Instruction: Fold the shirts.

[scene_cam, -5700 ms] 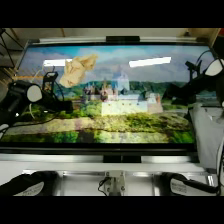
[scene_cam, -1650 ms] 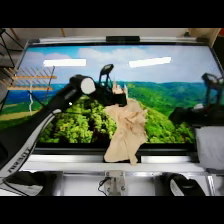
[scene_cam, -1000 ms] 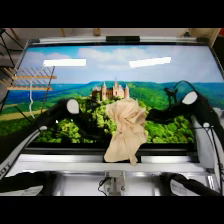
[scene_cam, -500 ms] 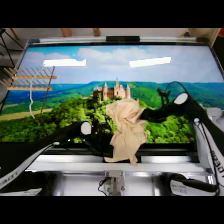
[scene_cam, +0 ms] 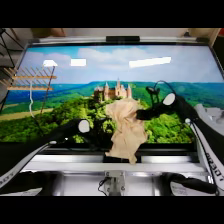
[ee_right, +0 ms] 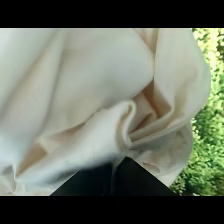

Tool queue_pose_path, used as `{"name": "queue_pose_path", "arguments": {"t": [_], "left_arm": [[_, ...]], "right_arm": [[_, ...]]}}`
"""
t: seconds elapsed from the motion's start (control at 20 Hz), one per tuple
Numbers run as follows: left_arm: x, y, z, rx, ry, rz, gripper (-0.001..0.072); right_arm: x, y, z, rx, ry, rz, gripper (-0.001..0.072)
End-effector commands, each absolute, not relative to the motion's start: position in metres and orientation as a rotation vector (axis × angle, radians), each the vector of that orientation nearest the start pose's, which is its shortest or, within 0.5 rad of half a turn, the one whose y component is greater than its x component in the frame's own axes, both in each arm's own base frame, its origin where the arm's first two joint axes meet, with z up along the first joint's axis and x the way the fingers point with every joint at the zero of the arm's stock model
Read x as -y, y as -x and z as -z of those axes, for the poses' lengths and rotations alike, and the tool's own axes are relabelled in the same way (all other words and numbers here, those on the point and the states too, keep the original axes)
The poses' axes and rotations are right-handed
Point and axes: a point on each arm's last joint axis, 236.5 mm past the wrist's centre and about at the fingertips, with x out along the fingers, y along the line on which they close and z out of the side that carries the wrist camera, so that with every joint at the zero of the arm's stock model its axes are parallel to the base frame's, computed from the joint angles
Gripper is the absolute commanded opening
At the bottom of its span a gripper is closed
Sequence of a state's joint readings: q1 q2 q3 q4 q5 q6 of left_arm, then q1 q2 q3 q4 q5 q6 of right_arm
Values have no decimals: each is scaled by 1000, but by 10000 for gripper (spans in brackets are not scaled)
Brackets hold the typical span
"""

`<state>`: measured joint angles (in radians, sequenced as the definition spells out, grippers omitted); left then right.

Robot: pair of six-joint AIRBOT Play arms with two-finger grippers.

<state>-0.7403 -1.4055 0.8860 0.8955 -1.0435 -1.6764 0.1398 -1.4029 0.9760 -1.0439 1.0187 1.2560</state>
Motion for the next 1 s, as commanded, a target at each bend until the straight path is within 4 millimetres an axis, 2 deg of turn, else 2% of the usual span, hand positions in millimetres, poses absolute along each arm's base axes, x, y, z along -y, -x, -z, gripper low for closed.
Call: {"name": "queue_pose_path", "arguments": {"t": [0.0,0.05,0.1,0.15,0.2,0.25,0.3,0.35,0.45,0.5,0.55,0.65,0.75,0.85,0.95], "left_arm": [[251,-199,44,-1702,51,568,36],[220,-219,22,-1655,-12,513,36],[186,-243,-10,-1572,-66,438,36],[154,-267,-52,-1460,-91,356,36],[128,-287,-100,-1330,-82,287,36],[105,-303,-158,-1164,-46,230,36],[87,-310,-216,-998,1,193,36],[69,-308,-278,-823,49,159,36],[41,-283,-380,-527,127,104,36],[34,-265,-415,-421,139,94,36],[29,-246,-442,-340,154,90,36],[28,-223,-464,-266,180,98,37],[36,-215,-463,-270,204,130,37],[50,-217,-450,-325,213,184,37],[57,-229,-423,-416,214,201,37]], "right_arm": [[-131,-366,15,-1267,-127,-485,66],[-121,-378,-17,-1188,-108,-469,66],[-108,-391,-58,-1084,-89,-445,66],[-94,-401,-102,-973,-73,-414,66],[-79,-406,-154,-845,-52,-379,66],[-67,-404,-203,-723,-32,-349,66],[-54,-396,-256,-589,-6,-314,66],[-43,-383,-306,-451,14,-274,66],[-28,-344,-388,-217,44,-199,66],[-24,-323,-415,-130,57,-169,66],[-22,-301,-437,-61,62,-145,66],[-22,-267,-458,12,59,-122,66],[-26,-248,-469,54,56,-122,66],[-28,-242,-470,58,22,-124,66],[-27,-250,-466,39,-4,-128,66]]}}
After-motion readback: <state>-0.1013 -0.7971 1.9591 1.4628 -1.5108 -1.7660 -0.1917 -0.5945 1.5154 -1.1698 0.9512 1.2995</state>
